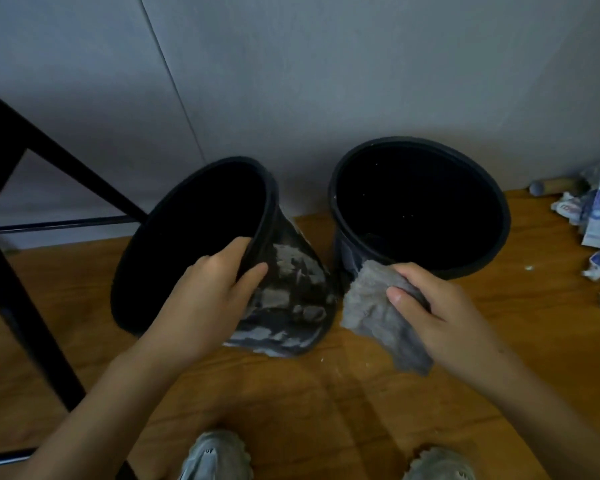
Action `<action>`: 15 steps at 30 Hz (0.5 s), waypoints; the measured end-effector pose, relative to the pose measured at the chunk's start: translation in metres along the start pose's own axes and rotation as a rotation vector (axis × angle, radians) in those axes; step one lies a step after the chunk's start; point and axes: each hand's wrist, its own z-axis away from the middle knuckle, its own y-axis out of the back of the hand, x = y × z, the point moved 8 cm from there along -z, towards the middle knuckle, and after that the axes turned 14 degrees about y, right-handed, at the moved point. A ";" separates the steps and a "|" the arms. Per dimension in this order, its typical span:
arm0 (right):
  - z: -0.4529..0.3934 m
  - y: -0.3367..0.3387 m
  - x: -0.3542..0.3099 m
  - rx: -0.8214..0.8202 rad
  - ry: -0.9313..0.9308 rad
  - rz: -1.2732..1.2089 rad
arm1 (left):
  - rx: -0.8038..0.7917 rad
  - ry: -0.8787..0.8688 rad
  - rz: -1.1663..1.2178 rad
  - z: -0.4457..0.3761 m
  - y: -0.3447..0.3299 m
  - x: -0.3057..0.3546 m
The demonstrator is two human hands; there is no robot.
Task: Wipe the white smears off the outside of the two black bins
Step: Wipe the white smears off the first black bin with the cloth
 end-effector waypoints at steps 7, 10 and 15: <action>0.017 0.016 -0.012 0.055 0.010 -0.109 | -0.182 0.163 0.551 0.047 -0.008 -0.005; 0.017 0.024 -0.015 0.091 -0.005 -0.154 | -0.226 0.323 0.682 0.057 -0.036 -0.021; 0.021 0.000 -0.012 -0.042 -0.050 -0.162 | -0.278 0.573 0.872 0.074 -0.079 -0.044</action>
